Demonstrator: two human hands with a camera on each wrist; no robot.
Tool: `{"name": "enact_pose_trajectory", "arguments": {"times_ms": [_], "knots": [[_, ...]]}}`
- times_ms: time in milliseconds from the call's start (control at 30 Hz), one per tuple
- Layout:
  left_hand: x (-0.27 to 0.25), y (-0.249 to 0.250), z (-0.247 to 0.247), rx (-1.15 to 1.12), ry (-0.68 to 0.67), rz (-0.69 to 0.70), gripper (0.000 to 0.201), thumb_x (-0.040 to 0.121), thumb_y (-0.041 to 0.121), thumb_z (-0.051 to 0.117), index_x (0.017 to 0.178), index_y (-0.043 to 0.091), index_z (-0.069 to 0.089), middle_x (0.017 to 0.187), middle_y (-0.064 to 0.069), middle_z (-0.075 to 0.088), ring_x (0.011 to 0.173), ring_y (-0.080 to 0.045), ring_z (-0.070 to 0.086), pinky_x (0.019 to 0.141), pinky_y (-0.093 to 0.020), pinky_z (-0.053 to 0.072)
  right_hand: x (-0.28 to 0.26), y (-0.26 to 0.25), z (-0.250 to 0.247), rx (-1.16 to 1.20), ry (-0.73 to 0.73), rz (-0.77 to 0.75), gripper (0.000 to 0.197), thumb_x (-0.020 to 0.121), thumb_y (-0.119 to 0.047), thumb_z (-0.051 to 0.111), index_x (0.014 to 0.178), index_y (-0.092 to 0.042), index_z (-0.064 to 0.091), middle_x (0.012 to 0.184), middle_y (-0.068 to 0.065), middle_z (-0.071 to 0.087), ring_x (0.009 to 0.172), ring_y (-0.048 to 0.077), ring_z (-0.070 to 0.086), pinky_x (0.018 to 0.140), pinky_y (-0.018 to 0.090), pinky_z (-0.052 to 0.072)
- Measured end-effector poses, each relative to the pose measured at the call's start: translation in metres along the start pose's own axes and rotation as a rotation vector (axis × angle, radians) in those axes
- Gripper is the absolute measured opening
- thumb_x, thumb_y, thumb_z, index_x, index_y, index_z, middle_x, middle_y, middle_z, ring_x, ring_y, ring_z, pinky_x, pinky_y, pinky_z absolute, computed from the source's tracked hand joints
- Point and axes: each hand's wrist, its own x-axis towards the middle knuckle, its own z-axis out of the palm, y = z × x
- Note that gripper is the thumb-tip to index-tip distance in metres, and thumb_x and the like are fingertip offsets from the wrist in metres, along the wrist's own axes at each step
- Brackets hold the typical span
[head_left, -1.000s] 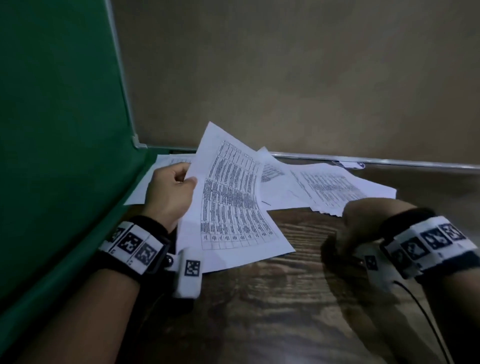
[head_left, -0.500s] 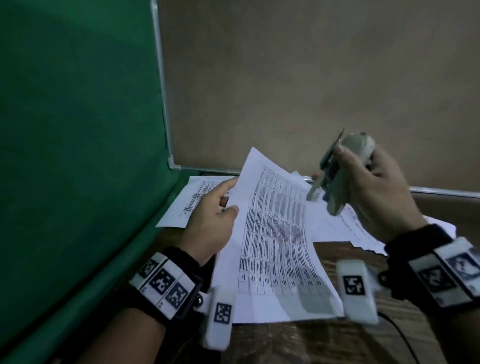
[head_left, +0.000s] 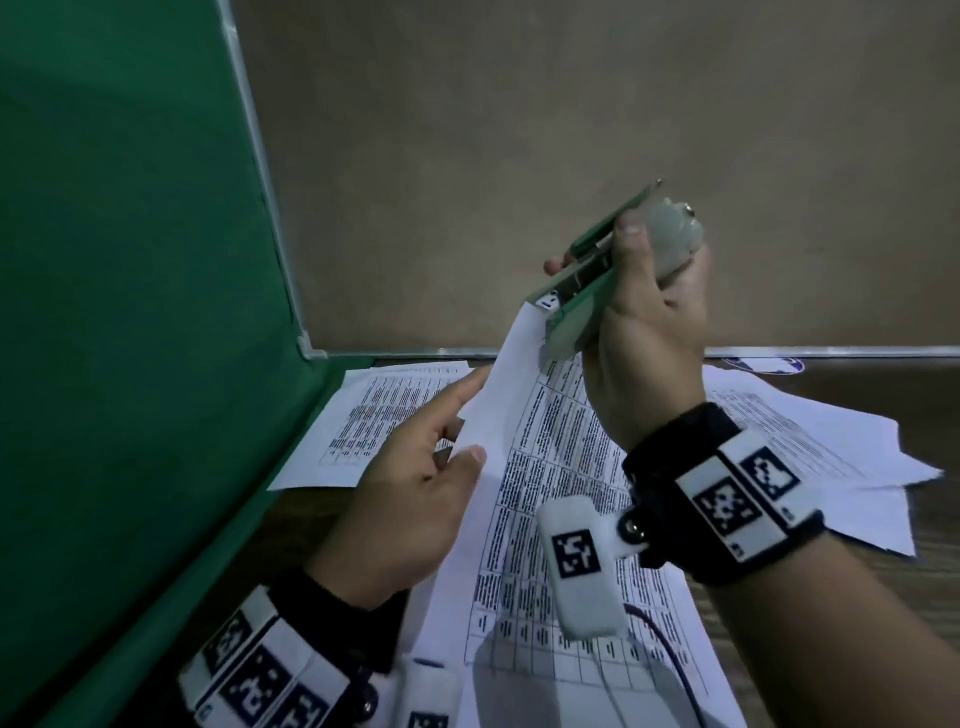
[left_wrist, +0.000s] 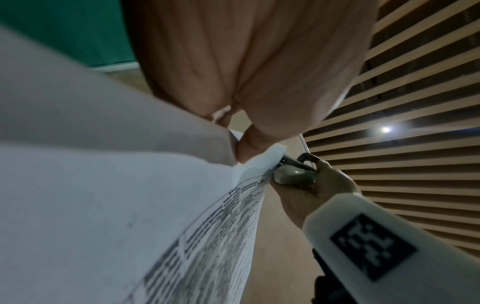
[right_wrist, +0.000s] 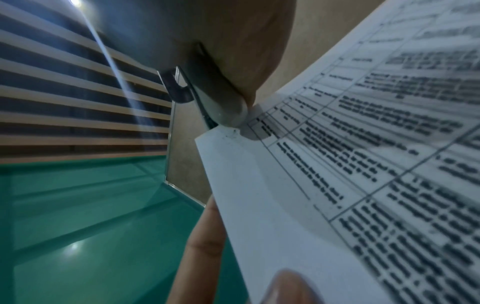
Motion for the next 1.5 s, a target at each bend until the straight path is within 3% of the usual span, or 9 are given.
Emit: {"name": "enact_pose_trajectory", "arguments": {"times_ms": [133, 233, 300, 433, 600, 967, 1200, 1433, 1500], "knots": [[-0.002, 0.004, 0.003, 0.013, 0.007, -0.017, 0.064, 0.104, 0.011, 0.056, 0.14, 0.063, 0.049, 0.13, 0.013, 0.06, 0.126, -0.014, 0.057, 0.109, -0.043, 0.05, -0.002, -0.002, 0.0, -0.136, -0.052, -0.033, 0.012, 0.107, -0.025, 0.054, 0.108, -0.017, 0.045, 0.087, 0.006, 0.068, 0.082, 0.033, 0.073, 0.077, 0.054, 0.059], [-0.004, 0.009, 0.003, 0.041, -0.014, -0.005, 0.071, 0.104, 0.011, 0.056, 0.126, 0.077, 0.048, 0.11, 0.035, 0.056, 0.088, -0.001, 0.055, 0.088, -0.026, 0.051, -0.005, -0.005, -0.001, -0.316, -0.092, -0.126, 0.013, 0.108, -0.028, 0.053, 0.109, -0.018, 0.046, 0.094, 0.009, 0.062, 0.078, 0.029, 0.075, 0.07, 0.043, 0.062], [-0.006, 0.014, 0.004, 0.038, -0.028, -0.003, 0.075, 0.104, 0.01, 0.056, 0.118, 0.083, 0.047, 0.11, 0.022, 0.055, 0.071, -0.001, 0.046, 0.074, -0.014, 0.048, -0.006, -0.007, -0.001, -0.373, -0.11, -0.176, 0.016, 0.108, -0.028, 0.053, 0.111, -0.015, 0.046, 0.092, 0.007, 0.059, 0.074, 0.028, 0.072, 0.066, 0.039, 0.062], [-0.007, 0.019, 0.007, 0.061, -0.048, 0.024, 0.074, 0.104, 0.011, 0.057, 0.12, 0.083, 0.045, 0.122, 0.006, 0.055, 0.089, 0.0, 0.049, 0.081, -0.011, 0.05, -0.008, -0.009, 0.0, -0.413, -0.132, -0.27, 0.017, 0.107, -0.025, 0.055, 0.108, -0.012, 0.044, 0.086, 0.005, 0.056, 0.068, 0.022, 0.065, 0.059, 0.04, 0.062], [-0.007, 0.016, 0.008, 0.08, -0.109, 0.015, 0.066, 0.105, 0.009, 0.056, 0.139, 0.065, 0.047, 0.121, 0.003, 0.061, 0.098, -0.025, 0.062, 0.099, -0.046, 0.055, -0.008, -0.008, -0.001, -0.483, -0.119, -0.345, 0.02, 0.105, -0.029, 0.058, 0.106, -0.014, 0.044, 0.088, 0.002, 0.054, 0.068, 0.023, 0.063, 0.052, 0.038, 0.058], [-0.008, 0.02, 0.009, 0.046, -0.122, 0.033, 0.065, 0.103, -0.006, 0.051, 0.127, 0.055, 0.049, 0.084, 0.04, 0.058, 0.05, 0.002, 0.044, 0.06, -0.013, 0.044, -0.008, -0.01, -0.001, -0.505, -0.127, -0.368, 0.022, 0.106, -0.028, 0.057, 0.106, -0.012, 0.041, 0.083, -0.003, 0.053, 0.063, 0.023, 0.061, 0.05, 0.043, 0.059], [-0.008, 0.02, 0.012, 0.042, -0.129, 0.012, 0.063, 0.104, -0.003, 0.052, 0.133, 0.054, 0.05, 0.083, 0.027, 0.058, 0.056, -0.001, 0.044, 0.067, -0.021, 0.047, -0.008, -0.012, -0.004, -0.531, -0.119, -0.383, 0.02, 0.106, -0.027, 0.057, 0.104, -0.014, 0.041, 0.083, -0.002, 0.052, 0.062, 0.019, 0.059, 0.047, 0.04, 0.057], [-0.009, 0.016, 0.013, 0.06, -0.184, -0.036, 0.058, 0.104, 0.005, 0.057, 0.137, 0.052, 0.059, 0.091, 0.004, 0.058, 0.091, -0.043, 0.066, 0.094, -0.057, 0.054, -0.005, -0.008, -0.008, -0.589, -0.029, -0.462, 0.022, 0.102, -0.036, 0.062, 0.096, -0.022, 0.046, 0.076, -0.011, 0.052, 0.063, 0.017, 0.055, 0.054, 0.046, 0.055], [-0.012, 0.016, 0.01, 0.081, -0.239, -0.083, 0.055, 0.1, 0.008, 0.064, 0.134, 0.05, 0.062, 0.094, 0.015, 0.064, 0.097, -0.031, 0.071, 0.094, -0.053, 0.057, -0.003, -0.006, -0.008, -0.623, 0.008, -0.483, 0.023, 0.101, -0.039, 0.062, 0.096, -0.024, 0.046, 0.076, -0.01, 0.052, 0.064, 0.016, 0.055, 0.057, 0.046, 0.055]]}}
